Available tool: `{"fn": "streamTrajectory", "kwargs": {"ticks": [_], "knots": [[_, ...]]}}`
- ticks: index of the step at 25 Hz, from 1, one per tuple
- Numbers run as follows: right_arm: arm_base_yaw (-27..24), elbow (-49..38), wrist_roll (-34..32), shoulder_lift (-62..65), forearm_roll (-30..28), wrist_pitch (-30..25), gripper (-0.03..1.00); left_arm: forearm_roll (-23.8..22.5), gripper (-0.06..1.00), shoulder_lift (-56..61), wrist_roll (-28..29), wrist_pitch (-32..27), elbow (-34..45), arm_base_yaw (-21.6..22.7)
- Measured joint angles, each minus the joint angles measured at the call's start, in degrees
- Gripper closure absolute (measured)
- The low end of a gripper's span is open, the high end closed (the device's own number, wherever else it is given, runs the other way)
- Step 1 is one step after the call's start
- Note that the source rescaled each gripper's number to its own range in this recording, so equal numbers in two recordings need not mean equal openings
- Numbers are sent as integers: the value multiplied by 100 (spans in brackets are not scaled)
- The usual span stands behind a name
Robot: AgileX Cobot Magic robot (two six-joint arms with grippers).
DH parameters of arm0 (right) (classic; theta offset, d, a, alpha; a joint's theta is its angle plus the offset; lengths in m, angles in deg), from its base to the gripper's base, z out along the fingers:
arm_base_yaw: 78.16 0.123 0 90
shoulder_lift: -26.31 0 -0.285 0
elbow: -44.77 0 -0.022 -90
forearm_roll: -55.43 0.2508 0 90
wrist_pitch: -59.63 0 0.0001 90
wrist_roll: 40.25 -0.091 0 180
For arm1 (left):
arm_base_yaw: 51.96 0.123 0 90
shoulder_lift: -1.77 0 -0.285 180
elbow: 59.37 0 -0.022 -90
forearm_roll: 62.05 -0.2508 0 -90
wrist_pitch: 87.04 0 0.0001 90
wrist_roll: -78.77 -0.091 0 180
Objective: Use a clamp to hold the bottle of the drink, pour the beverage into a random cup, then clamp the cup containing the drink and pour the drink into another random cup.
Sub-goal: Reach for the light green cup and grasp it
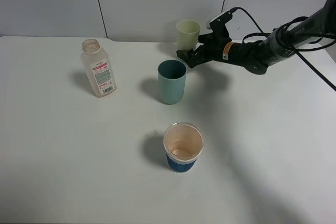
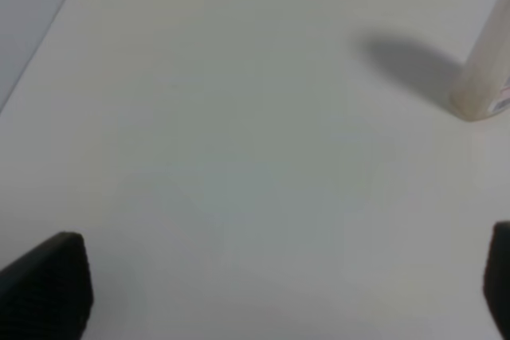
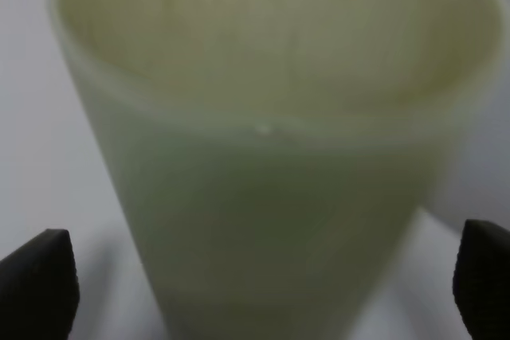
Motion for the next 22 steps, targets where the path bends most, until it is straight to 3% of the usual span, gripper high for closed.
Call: {"fn": "streamTrajectory", "kwargs": {"ticks": [16, 18, 19, 21, 22], "knots": [[179, 406, 116, -172, 6, 94, -1, -6, -6, 0, 0, 0, 0, 0], [179, 406, 116, -172, 12, 107, 15, -6, -6, 0, 0, 0, 0, 0], [179, 406, 116, -172, 27, 107, 36, -6, -6, 0, 0, 0, 0, 0], [179, 412, 94, -172, 44, 125, 97, -6, -6, 0, 0, 0, 0, 0], [179, 418, 49, -172, 43, 125, 93, -6, -6, 0, 0, 0, 0, 0]]}}
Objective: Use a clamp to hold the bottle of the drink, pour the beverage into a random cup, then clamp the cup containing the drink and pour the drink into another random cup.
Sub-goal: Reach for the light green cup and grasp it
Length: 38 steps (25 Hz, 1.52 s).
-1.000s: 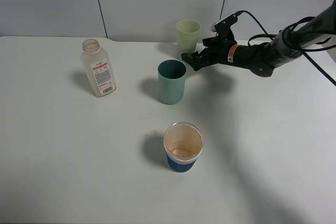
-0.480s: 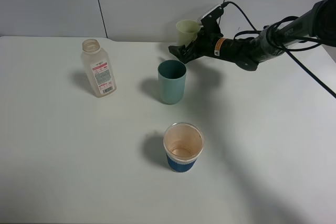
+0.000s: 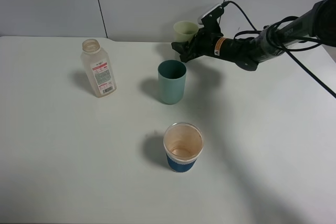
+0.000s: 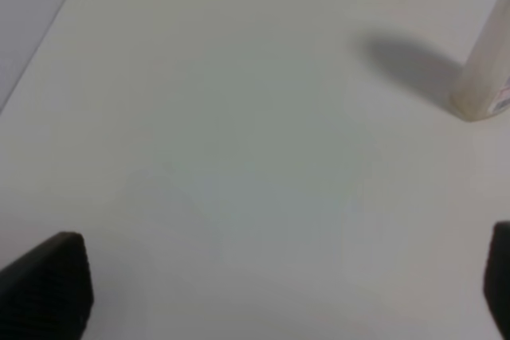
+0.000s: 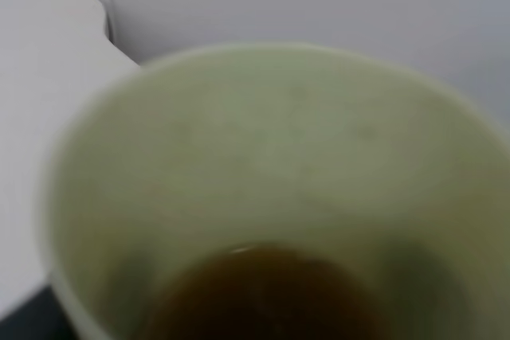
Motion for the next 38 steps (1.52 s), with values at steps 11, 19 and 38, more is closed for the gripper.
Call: {"fn": "streamTrajectory", "kwargs": {"ticks": [11, 19, 38], "knots": [[0, 23, -1028, -2, 0, -22, 94, 0, -6, 0, 0, 0, 0, 0], [34, 17, -1135, 185, -188, -296, 94, 0, -6, 0, 0, 0, 0, 0], [178, 13, -3084, 1477, -2590, -1238, 94, 0, -6, 0, 0, 0, 0, 0]]}}
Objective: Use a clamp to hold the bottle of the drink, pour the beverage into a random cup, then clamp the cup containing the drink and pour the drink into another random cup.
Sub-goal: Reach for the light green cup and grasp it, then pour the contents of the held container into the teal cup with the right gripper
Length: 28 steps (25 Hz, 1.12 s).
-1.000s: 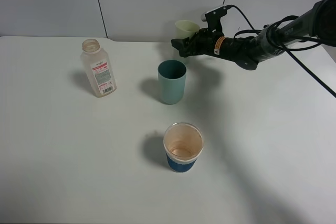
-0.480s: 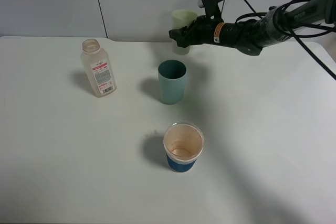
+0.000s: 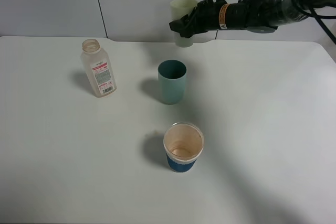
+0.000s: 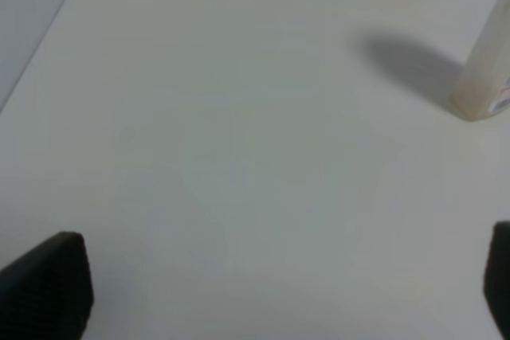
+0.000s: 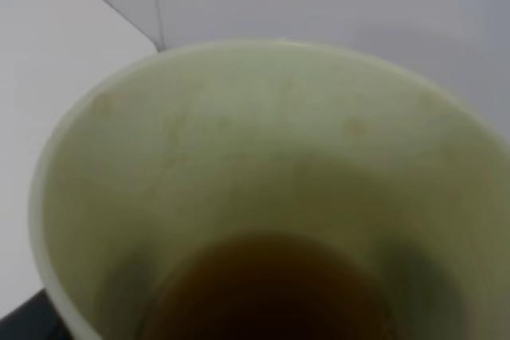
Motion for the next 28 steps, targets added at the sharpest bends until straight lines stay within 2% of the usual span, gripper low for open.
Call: {"fn": "streamTrajectory", "kwargs": {"ticks": [5, 11, 15, 18, 20, 22, 28], "knots": [[8, 0, -367, 268, -816, 101, 94, 0, -6, 0, 0, 0, 0, 0], [22, 0, -1315, 455, -2087, 376, 94, 0, -6, 0, 0, 0, 0, 0], [22, 0, -1632, 543, -2637, 391, 94, 0, -6, 0, 0, 0, 0, 0], [22, 0, -1636, 593, -2815, 398, 94, 0, -6, 0, 0, 0, 0, 0], [22, 0, -1459, 612, -2854, 398, 94, 0, -6, 0, 0, 0, 0, 0], [22, 0, -1017, 631, -2866, 414, 94, 0, -6, 0, 0, 0, 0, 0], [22, 0, 895, 659, -2621, 921, 94, 0, -6, 0, 0, 0, 0, 0]]}}
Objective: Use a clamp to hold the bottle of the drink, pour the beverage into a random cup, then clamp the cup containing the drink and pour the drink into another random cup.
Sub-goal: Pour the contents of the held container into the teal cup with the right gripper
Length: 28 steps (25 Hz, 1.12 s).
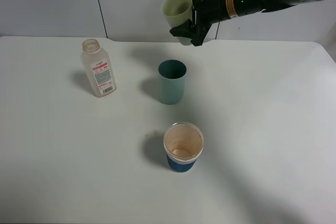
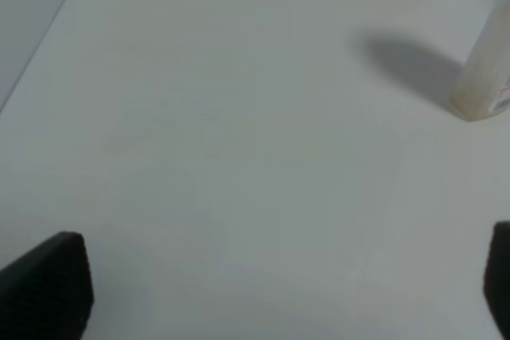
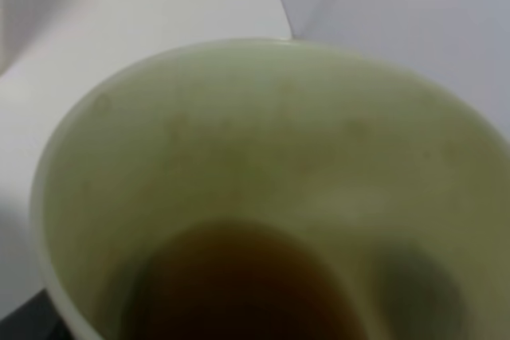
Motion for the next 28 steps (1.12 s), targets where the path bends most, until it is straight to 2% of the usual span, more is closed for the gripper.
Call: {"fn": "streamTrajectory", "kwargs": {"ticks": [4, 7, 28], "knots": [[0, 0, 1322, 5, 60, 410, 94, 0, -6, 0, 0, 0, 0, 0], [0, 0, 1831, 5, 60, 461, 94, 0, -6, 0, 0, 0, 0, 0], [0, 0, 2029, 6, -252, 499, 94, 0, -6, 0, 0, 0, 0, 0]]}}
